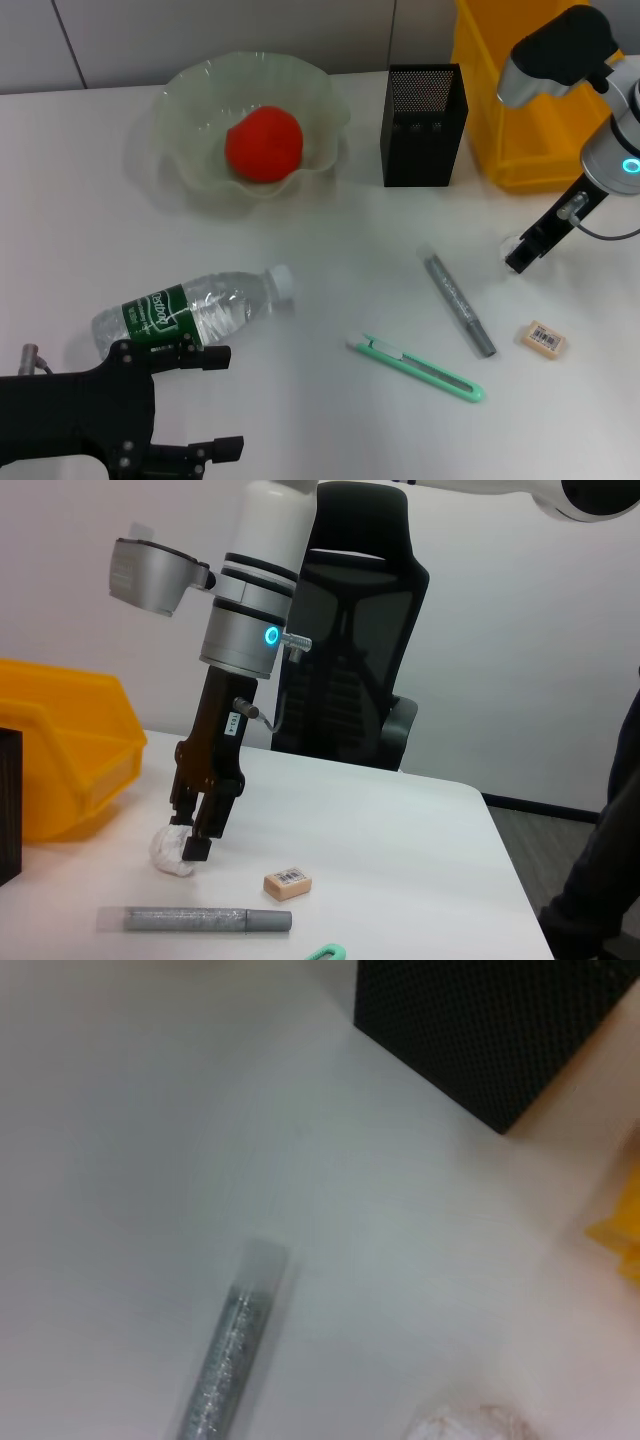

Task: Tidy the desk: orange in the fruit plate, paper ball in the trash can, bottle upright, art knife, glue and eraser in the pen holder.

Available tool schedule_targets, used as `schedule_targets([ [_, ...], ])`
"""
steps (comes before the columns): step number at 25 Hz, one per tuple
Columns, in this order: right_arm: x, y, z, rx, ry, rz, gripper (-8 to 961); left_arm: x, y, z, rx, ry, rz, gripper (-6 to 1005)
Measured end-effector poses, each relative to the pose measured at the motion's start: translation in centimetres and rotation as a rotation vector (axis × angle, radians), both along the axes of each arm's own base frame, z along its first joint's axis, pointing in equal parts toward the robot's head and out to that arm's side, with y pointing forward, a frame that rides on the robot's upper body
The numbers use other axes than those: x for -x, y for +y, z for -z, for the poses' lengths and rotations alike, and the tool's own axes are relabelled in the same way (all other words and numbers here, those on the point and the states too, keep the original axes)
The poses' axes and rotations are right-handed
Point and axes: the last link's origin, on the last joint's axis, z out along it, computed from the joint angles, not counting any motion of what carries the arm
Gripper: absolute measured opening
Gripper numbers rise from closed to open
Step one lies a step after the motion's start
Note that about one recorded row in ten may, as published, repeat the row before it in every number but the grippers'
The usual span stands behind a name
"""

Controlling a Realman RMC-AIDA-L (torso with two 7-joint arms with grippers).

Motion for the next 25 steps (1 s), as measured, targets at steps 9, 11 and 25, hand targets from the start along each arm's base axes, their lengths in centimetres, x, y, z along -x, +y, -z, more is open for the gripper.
schedule_targets([
  [9,1.5,-0.2,-2.7,-0.029,0.008,-0.033,423,0.0,0.1,0.1,-0.003,0.003,-0.001,834],
  [11,2.1,-0.3,-3.3,-0.037,0.008,-0.046,421,0.0,0.1,0.1,-0.003,0.004,-0.001,834],
  [25,7.3,-1.7,-9.7,-0.231,-0.029,-0.232,415,0.0,0.2,0.1,-0.010,0.006,0.001,832],
])
